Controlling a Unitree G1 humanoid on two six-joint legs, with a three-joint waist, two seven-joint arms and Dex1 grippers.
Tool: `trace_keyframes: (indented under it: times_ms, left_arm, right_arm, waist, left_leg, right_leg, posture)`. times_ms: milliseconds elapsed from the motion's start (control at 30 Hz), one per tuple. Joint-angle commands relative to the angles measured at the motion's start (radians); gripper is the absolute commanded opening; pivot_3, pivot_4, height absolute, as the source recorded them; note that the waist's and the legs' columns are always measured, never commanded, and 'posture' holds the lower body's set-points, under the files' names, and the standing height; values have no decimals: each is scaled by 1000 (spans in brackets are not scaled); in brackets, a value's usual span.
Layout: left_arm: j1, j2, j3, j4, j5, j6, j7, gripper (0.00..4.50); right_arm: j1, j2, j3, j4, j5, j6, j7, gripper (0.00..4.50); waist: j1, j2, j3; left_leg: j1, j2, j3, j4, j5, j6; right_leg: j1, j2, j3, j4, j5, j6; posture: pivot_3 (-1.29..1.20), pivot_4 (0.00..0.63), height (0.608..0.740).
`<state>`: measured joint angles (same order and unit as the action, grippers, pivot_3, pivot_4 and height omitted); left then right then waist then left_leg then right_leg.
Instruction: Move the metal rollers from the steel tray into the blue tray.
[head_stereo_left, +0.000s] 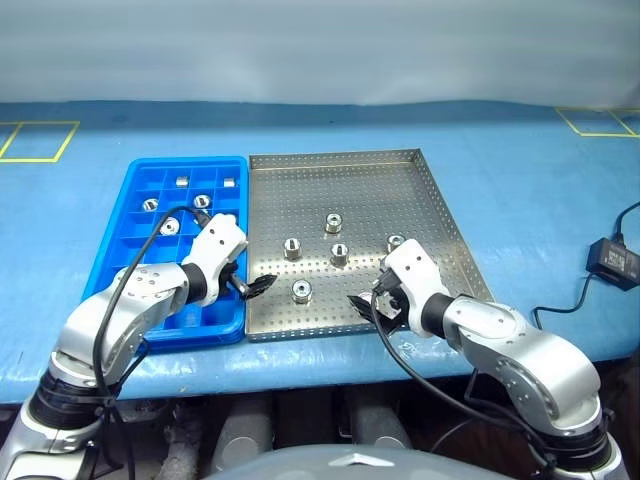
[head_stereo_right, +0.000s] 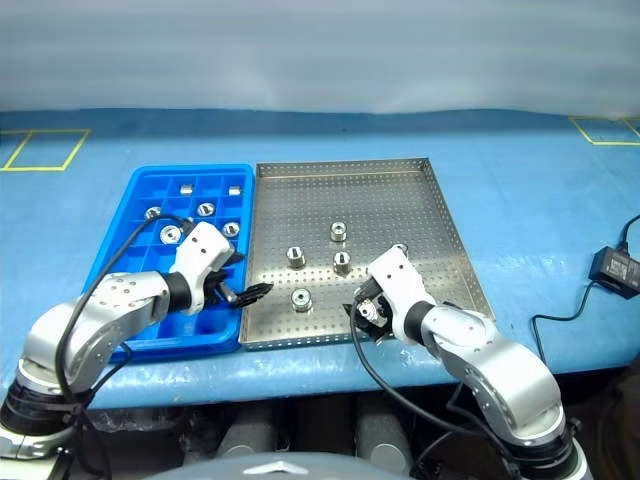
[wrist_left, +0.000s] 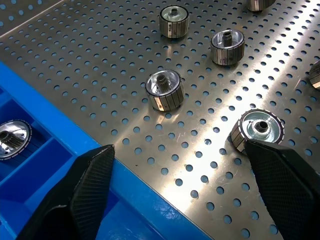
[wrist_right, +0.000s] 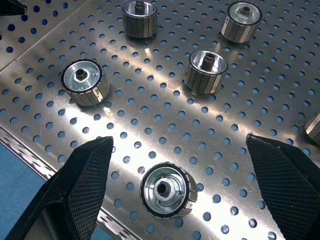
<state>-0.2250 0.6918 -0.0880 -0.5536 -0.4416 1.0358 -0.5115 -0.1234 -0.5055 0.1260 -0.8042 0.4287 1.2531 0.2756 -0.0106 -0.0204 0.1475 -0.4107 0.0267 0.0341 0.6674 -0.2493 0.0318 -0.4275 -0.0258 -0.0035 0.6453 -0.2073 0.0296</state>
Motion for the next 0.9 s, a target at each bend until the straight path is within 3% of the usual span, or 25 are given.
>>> trace_keyframes:
  times_ms: [33, 900]
  left_arm:
    - [-16, -2, 11, -26, 0, -12, -3, 4500]
    - [-64, -51, 50, 5, -7, -3, 30, 4500]
  right_arm:
    - [-21, 2, -14, -23, -18, 3, -24, 4480]
    - [-58, 73, -29, 2, -52, 41, -88, 4480]
  waist:
    - [0, 0, 0]
    - [1, 0, 0]
  left_leg:
    - [0, 0, 0, 0, 0, 0]
    - [0, 0, 0, 0, 0, 0]
  right_leg:
    - [0, 0, 0, 0, 0, 0]
    - [0, 0, 0, 0, 1, 2]
  posture:
    - [3, 150, 740]
    - [13, 150, 740]
